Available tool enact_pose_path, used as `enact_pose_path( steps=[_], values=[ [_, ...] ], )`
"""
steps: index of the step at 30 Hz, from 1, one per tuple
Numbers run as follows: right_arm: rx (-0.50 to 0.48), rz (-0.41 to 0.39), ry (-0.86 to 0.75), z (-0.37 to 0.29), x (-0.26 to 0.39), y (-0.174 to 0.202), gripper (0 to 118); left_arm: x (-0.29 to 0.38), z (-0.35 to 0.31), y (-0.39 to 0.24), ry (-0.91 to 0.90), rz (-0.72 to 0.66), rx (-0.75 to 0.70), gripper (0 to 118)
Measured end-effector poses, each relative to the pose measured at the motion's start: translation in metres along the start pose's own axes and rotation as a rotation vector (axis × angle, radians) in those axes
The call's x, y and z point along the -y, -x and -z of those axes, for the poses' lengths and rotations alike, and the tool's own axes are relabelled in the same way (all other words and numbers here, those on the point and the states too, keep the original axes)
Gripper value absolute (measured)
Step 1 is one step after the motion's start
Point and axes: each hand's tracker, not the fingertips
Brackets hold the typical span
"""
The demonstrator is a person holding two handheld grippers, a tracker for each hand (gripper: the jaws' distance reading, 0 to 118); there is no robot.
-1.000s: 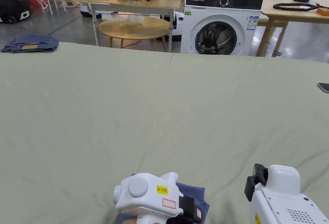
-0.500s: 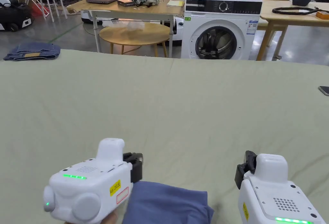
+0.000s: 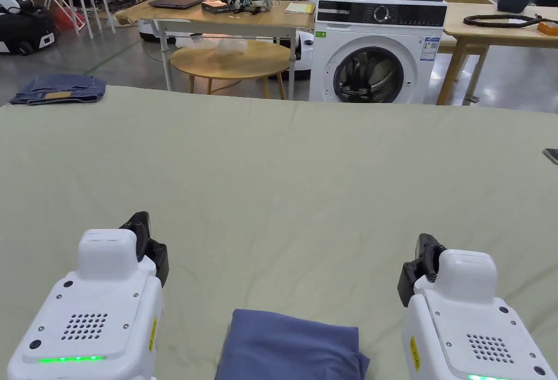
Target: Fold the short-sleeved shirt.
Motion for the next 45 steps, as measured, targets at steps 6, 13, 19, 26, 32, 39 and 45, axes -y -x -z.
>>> enact_pose_path(
  steps=[6, 13, 19, 26, 32, 39, 45],
  values=[
    [-0.120, -0.005, 0.253, -0.023, 0.037, 0.019, 0, 0.006, 0.005, 0.009, 0.073, -0.036, 0.061, 0],
    [-0.238, -0.117, 0.505, -0.016, 0.105, 0.068, 0, 0.026, 0.005, 0.016, 0.206, -0.072, 0.125, 0],
    [-0.140, -0.147, 0.525, -0.003, 0.132, 0.068, 0, 0.056, 0.012, 0.034, 0.484, -0.198, 0.237, 0],
    [-0.141, -0.143, 0.522, -0.004, 0.131, 0.067, 0, 0.098, 0.037, 0.058, 0.818, -0.544, 0.528, 6],
    [-0.158, -0.141, 0.520, -0.004, 0.132, 0.062, 0, 0.120, 0.060, 0.056, 0.962, -0.766, 0.776, 70],
    [-0.166, -0.116, 0.541, -0.001, 0.130, 0.059, 0, 0.149, 0.081, 0.012, 1.192, -0.691, 0.940, 76],
    [-0.167, -0.102, 0.550, -0.001, 0.128, 0.057, 0, 0.159, 0.091, -0.004, 1.184, -0.842, 1.006, 60]
  ],
)
